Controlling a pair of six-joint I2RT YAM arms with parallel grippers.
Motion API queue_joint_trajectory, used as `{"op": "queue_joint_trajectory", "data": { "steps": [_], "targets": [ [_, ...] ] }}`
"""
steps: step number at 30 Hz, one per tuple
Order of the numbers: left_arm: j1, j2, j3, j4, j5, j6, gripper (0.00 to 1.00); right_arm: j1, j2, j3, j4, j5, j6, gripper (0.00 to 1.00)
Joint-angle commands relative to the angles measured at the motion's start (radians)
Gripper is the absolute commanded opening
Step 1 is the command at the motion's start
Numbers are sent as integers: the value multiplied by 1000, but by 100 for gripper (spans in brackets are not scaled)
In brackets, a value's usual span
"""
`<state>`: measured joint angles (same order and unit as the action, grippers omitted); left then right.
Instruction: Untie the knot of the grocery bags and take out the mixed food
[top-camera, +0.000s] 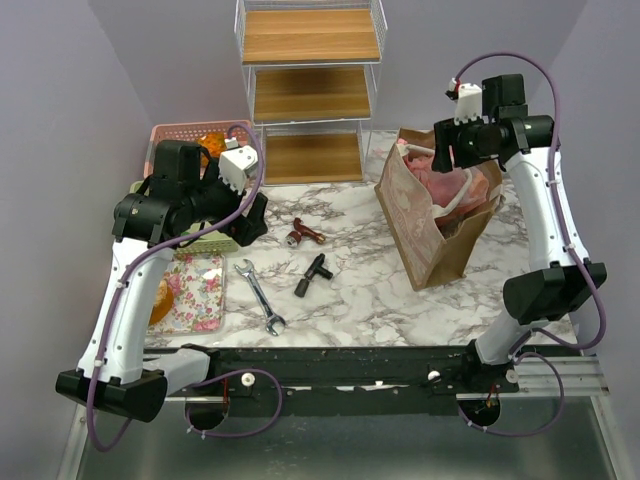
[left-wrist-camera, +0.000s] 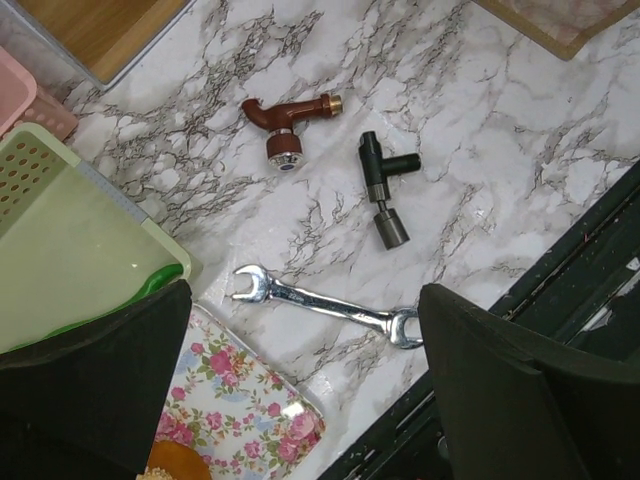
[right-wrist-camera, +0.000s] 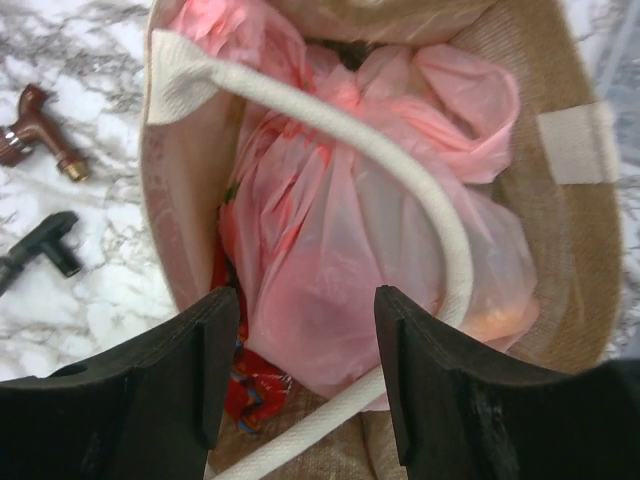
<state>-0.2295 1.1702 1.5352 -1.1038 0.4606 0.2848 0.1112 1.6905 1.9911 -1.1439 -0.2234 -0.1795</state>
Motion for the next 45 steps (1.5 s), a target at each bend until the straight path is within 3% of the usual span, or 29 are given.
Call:
{"op": "queue_joint_trajectory", "data": {
  "steps": [1, 11, 21, 26, 30, 35, 40, 43, 45],
  "targets": [
    [-4, -15, -6, -3, -23, 11, 98, 2, 7, -15, 128, 127, -27, 63],
    [-5, 18, 46, -37, -47, 30, 98, 2, 116, 39, 136, 90, -115, 63],
    [-33, 18, 50, 18, 16, -2, 98, 2, 134, -17, 197, 189, -225, 62],
    [-110, 59, 111, 43, 69, -1, 99, 2, 166, 23, 158, 196, -250, 49],
    [-180, 21, 74, 245, 144, -19, 98, 2, 184, 7, 168, 203, -255, 42],
    [-325, 36, 58, 422, 86, 52, 98, 2, 190, -9, 170, 200, -299, 44],
    [-392, 81, 58, 556, 87, 83, 98, 2, 173, 34, 164, 182, -314, 24],
    [-448, 99, 8, 730, -18, 162, 99, 3, 155, 71, 157, 166, -323, 5],
    [-466, 150, 19, 853, -94, 182, 99, 4, 149, 109, 142, 151, -323, 1]
  ]
}}
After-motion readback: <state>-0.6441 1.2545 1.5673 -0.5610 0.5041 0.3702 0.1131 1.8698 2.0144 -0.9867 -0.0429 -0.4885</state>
